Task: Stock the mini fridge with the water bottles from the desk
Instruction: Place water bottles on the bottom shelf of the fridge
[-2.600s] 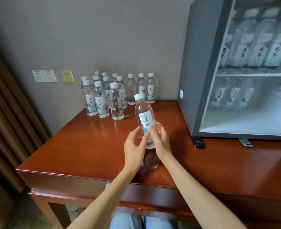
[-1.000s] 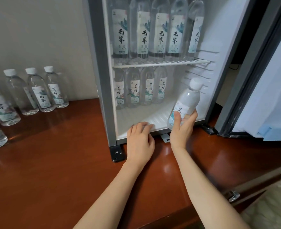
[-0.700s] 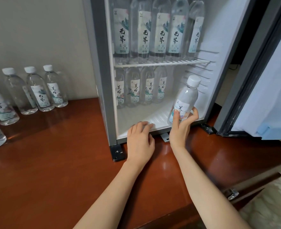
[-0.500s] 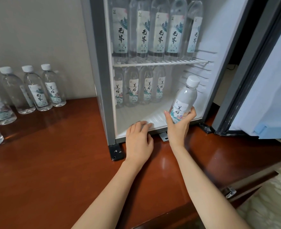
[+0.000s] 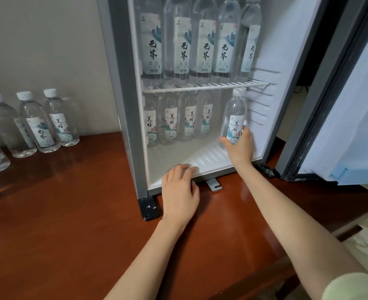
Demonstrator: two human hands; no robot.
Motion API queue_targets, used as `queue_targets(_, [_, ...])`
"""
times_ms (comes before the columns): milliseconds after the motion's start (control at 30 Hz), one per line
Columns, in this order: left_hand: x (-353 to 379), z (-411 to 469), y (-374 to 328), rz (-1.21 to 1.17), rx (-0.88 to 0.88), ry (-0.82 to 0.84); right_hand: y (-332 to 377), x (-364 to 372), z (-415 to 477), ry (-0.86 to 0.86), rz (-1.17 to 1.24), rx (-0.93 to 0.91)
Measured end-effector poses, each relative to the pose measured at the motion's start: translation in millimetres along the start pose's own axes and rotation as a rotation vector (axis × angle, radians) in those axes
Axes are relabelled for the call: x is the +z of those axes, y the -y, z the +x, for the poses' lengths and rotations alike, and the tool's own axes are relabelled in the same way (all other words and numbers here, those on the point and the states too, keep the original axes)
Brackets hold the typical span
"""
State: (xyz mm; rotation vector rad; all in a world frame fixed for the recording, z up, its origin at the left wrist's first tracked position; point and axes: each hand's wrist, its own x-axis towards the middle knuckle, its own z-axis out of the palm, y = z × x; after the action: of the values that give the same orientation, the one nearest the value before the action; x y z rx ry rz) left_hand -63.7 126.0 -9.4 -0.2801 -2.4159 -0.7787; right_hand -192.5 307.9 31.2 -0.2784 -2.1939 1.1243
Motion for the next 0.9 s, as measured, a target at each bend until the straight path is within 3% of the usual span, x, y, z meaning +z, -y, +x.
queue_targets(467, [2,3,-4,0.038,-0.009,-0.019,9,49,47,0.108,0.205,0.059])
queue_targets(900, [3,5,-4,0.061,-0.020,-0.016,5,60,61,0.149,0.128,-0.009])
